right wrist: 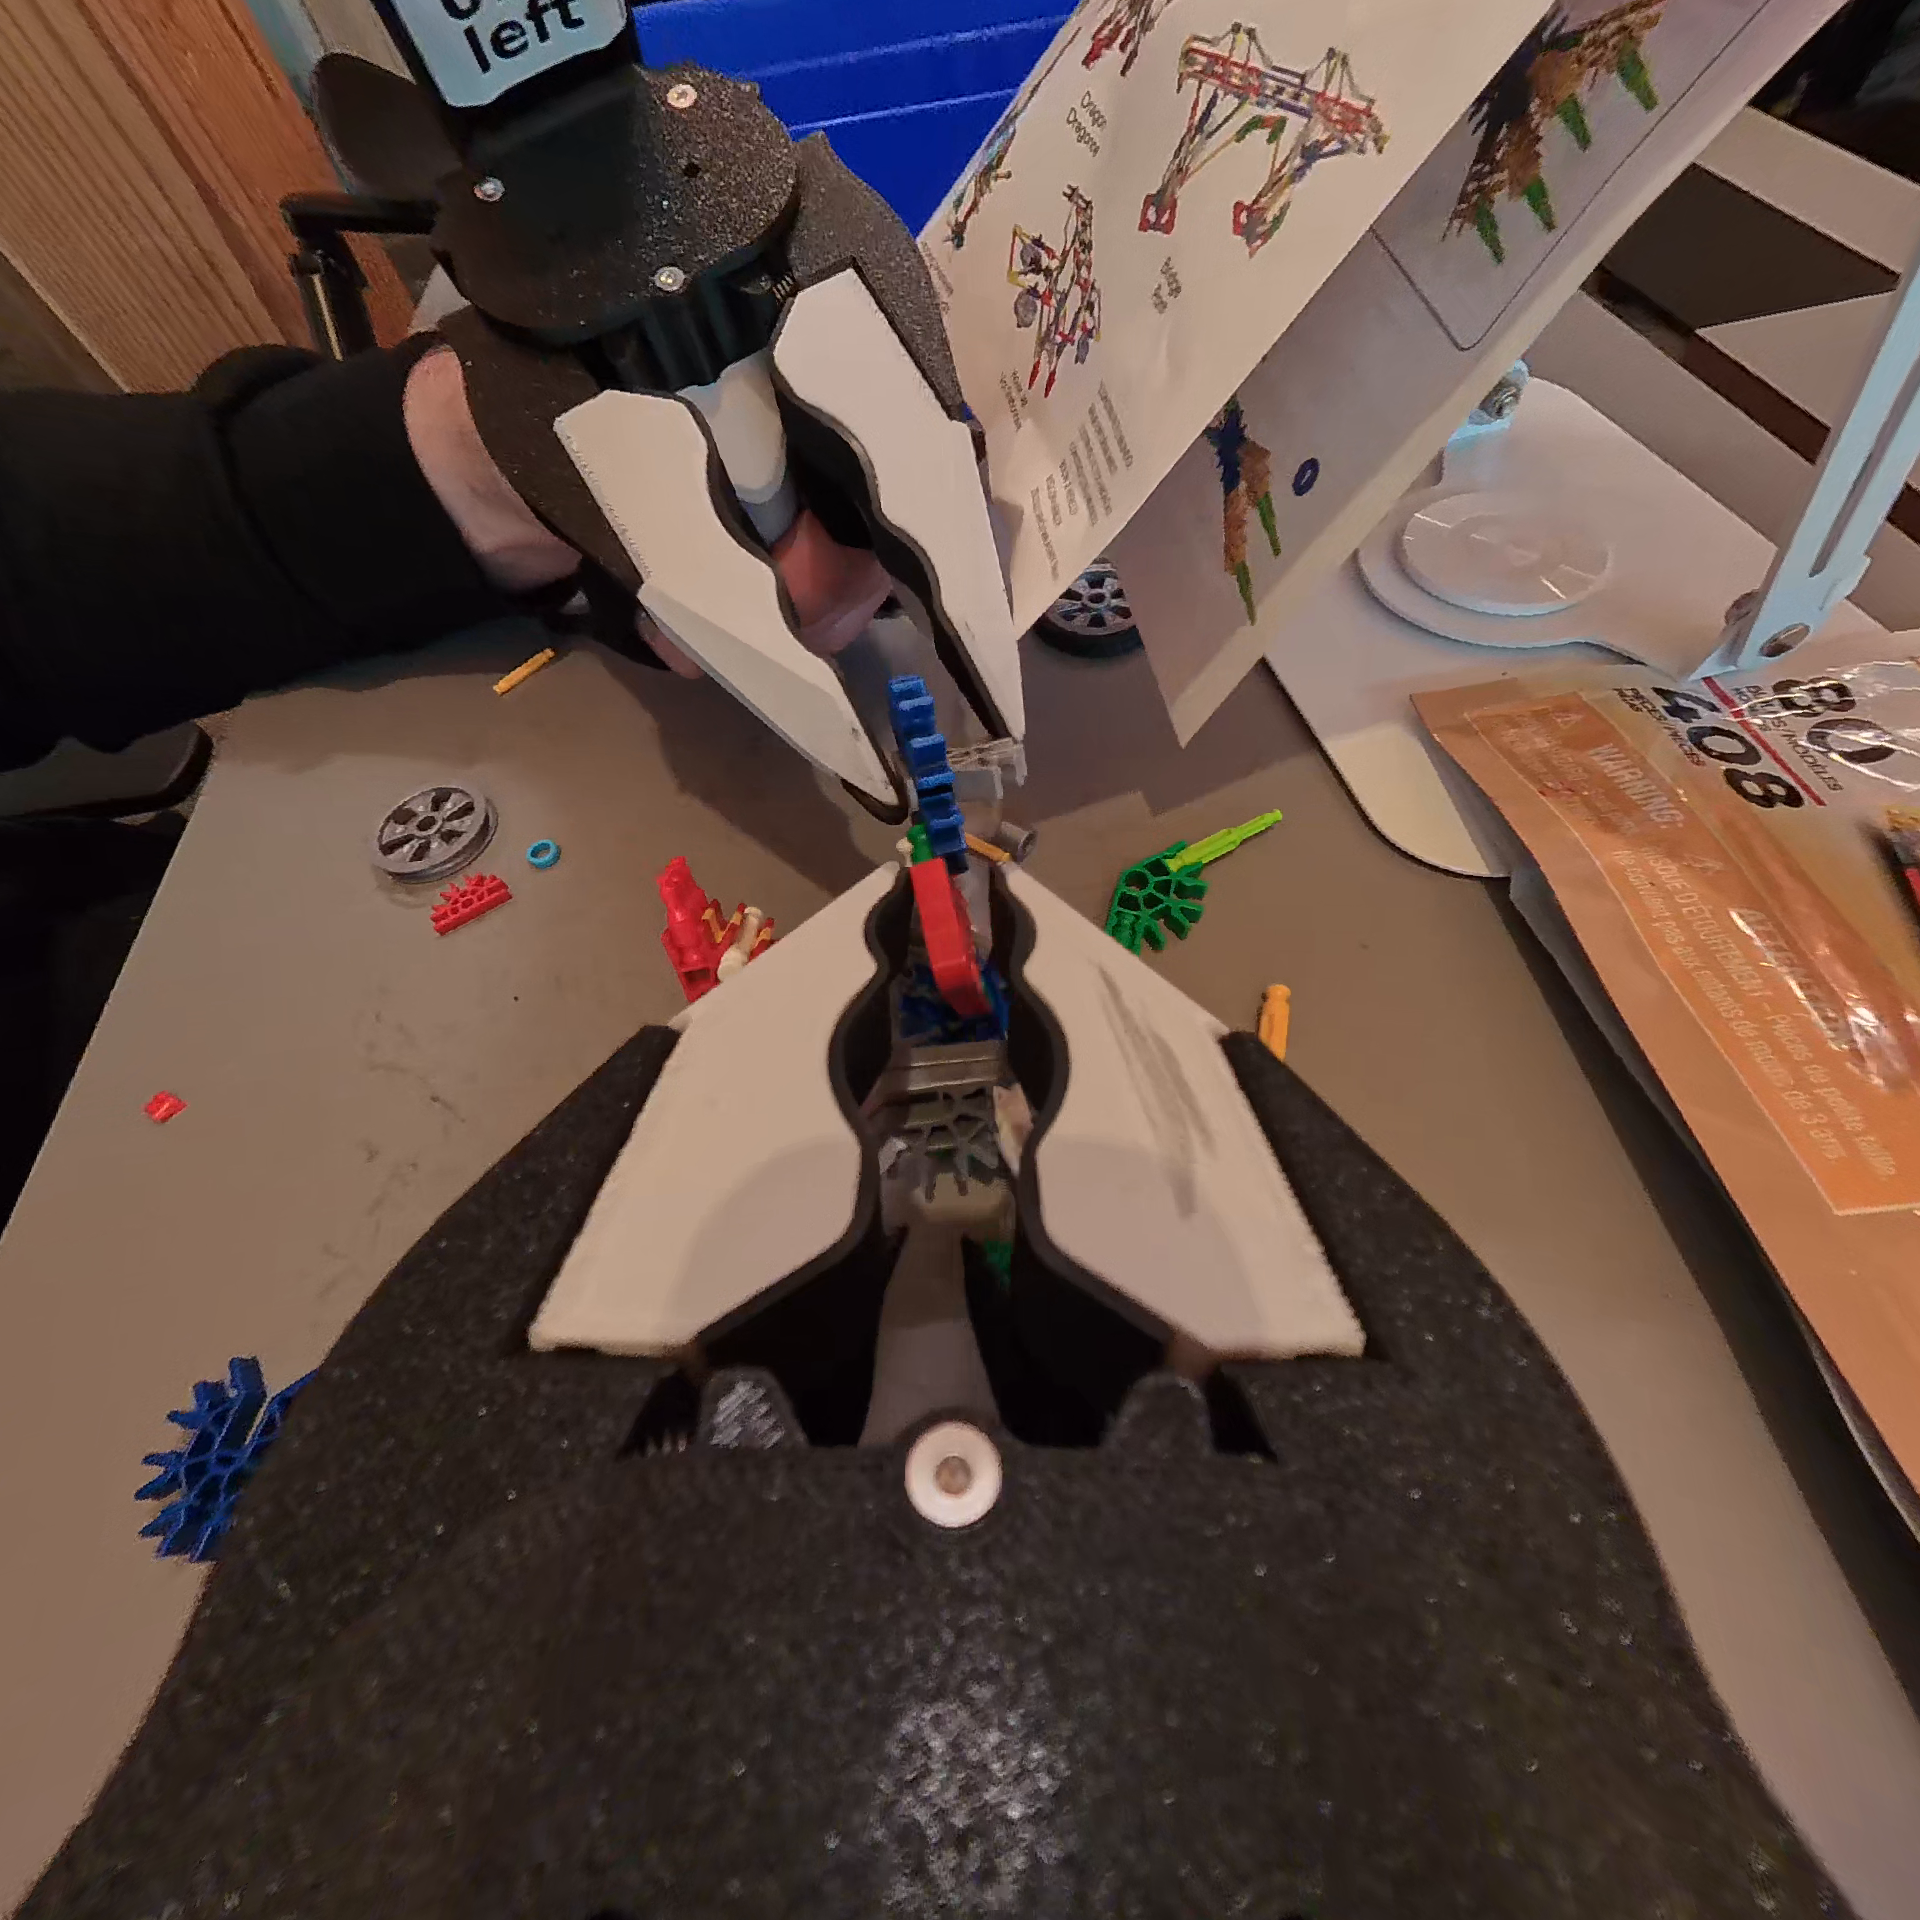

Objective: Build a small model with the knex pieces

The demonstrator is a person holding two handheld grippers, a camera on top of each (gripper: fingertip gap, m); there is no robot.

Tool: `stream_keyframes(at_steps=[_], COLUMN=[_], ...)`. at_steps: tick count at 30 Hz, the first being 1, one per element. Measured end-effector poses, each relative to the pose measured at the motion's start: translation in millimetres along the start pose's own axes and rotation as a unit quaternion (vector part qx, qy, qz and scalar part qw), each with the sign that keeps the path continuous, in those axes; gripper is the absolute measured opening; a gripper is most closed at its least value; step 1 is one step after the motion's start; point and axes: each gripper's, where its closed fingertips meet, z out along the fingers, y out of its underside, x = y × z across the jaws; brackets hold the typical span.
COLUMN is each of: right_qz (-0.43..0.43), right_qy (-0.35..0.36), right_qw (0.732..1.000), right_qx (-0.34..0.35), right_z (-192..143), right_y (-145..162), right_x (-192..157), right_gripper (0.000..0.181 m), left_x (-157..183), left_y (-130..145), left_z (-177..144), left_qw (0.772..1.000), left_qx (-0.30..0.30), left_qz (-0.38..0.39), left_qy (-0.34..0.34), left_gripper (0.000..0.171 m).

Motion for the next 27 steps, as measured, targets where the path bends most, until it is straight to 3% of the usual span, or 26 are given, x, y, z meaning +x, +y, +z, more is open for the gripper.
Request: stream_keyframes(at_steps=[2,8,27], right_qz=[-0.001,-0.02,-0.014], right_qy=[0.009,0.003,-0.013], right_qw=[1.0,1.0,1.0], right_qx=[0.0,0.018,0.025], right_z=[0.3,4.7,8.6], right_y=[-0.4,-4.4,-7.4], right_x=[2.7,-1.3,-5.0], right_gripper=[0.021,0.01,0.005], left_x=[1.0,-0.3,0.9], left_y=[1.0,2.1,6.7], left_z=[0.7,0.2,1.2], left_qw=[1.0,1.0,0.999], left_qx=[0.0,0.004,0.021], left_qz=[-0.002,-0.017,-0.022], left_qy=[0.004,0.013,0.032], left_gripper=[0.021,0.021,0.02])
